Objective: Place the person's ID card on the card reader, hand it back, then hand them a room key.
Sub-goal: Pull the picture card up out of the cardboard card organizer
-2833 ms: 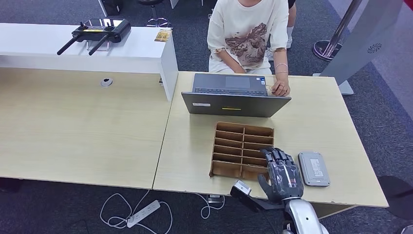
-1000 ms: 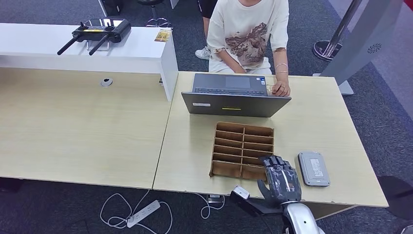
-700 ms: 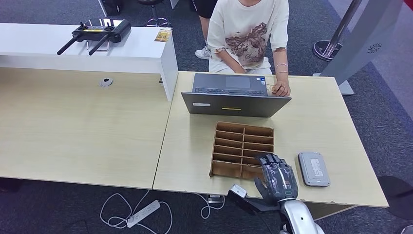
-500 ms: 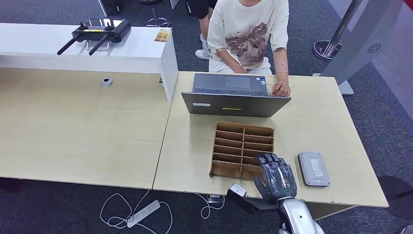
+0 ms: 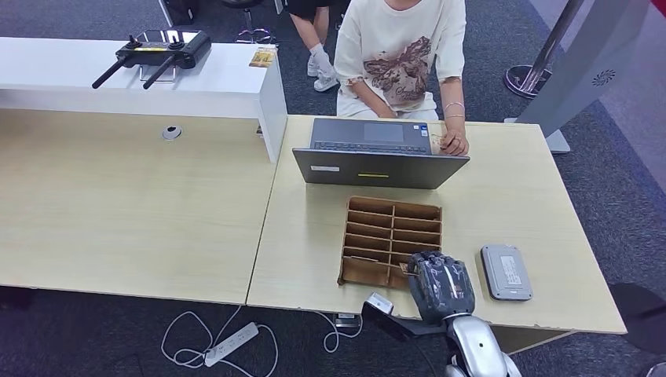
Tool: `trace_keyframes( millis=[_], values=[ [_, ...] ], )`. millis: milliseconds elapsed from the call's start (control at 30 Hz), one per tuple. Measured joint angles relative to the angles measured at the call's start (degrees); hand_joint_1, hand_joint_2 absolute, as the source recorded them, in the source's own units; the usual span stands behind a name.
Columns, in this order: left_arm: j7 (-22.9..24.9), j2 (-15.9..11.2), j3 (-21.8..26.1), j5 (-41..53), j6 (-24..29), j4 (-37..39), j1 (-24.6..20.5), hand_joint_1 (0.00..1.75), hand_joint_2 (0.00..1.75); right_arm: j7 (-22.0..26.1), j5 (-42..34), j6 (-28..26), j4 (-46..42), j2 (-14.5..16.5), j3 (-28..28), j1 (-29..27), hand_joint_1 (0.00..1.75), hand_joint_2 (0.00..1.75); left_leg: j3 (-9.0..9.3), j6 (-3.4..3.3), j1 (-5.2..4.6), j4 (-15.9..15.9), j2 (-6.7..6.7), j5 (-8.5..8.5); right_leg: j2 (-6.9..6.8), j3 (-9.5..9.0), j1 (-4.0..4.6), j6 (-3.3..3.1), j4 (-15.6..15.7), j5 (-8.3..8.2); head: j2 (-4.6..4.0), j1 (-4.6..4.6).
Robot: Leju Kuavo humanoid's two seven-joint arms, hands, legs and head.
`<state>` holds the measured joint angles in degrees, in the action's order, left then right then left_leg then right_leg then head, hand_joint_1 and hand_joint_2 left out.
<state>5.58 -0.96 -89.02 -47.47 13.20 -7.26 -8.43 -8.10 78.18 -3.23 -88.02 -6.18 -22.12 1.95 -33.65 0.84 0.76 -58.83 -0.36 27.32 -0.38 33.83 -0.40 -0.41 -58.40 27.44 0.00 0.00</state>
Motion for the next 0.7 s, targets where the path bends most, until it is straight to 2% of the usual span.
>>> trace_keyframes(
  millis=[500,700],
  values=[
    [0.2,0.0,0.0,0.0,0.0,0.0,-0.1,0.00,0.00,-0.1,0.1,0.1,0.0,0.6,-0.3,0.1,1.46,1.75,0.00,0.00,0.00,0.0,0.00,0.00,0.00,0.00,0.00,0.00,0.0,0.00,0.00,0.00],
    [0.2,0.0,0.0,0.2,0.0,0.0,-0.1,0.00,0.00,-0.1,0.1,-0.1,-0.4,0.6,-0.2,-0.1,1.69,1.75,0.00,0.00,0.00,0.0,0.00,0.00,0.00,0.00,0.00,0.00,0.0,0.00,0.00,0.00]
  ],
)
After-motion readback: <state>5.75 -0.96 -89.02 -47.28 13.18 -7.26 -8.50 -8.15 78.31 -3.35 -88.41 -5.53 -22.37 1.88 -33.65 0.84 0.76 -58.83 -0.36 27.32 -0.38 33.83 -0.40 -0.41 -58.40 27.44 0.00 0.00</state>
